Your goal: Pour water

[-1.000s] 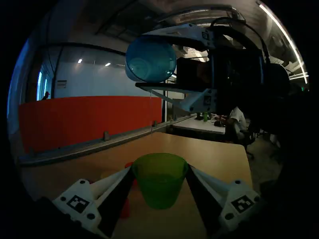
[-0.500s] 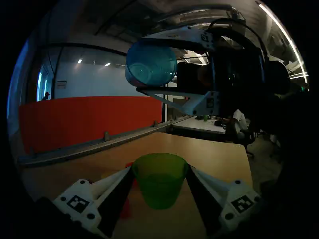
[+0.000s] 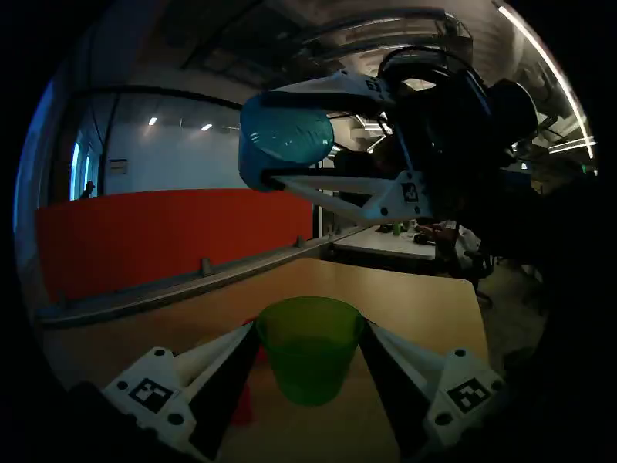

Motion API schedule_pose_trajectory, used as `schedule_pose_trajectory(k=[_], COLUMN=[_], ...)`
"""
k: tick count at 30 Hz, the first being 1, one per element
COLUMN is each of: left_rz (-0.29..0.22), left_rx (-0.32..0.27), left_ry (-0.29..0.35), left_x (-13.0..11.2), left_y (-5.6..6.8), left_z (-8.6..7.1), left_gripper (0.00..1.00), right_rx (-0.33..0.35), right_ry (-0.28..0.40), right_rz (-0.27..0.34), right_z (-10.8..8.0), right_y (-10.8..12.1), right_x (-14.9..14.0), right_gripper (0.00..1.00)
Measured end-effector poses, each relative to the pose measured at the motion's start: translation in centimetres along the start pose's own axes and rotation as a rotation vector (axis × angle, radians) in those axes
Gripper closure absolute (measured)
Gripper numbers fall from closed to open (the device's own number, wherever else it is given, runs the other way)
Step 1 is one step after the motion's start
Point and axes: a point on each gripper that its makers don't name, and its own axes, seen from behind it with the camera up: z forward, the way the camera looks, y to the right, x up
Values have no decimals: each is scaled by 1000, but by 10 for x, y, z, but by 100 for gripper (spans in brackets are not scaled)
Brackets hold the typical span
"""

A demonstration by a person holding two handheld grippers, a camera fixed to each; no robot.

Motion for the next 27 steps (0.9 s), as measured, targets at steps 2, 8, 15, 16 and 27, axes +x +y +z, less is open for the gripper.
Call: schedule_pose_trajectory(k=[2, 8, 15, 16, 27], left_rz=[0, 9, 17, 18, 21], left_rx=[0, -4, -4, -3, 2], left_ry=[0, -2, -5, -5, -10], left_x=[0, 1, 0, 0, -1], left_y=[0, 1, 2, 2, 0], left_z=[1, 2, 3, 3, 1], left_gripper=[12, 12, 12, 12, 12], right_rx=[4, 34, 65, 68, 88], right_ry=[3, 9, 7, 8, 17], right_rz=[54, 208, 386, 411, 648], right_z=[0, -1, 2, 2, 1], right_y=[-2, -9, -16, -17, -15], right_x=[0, 0, 0, 0, 4], right_gripper=[8, 8, 8, 8, 8])
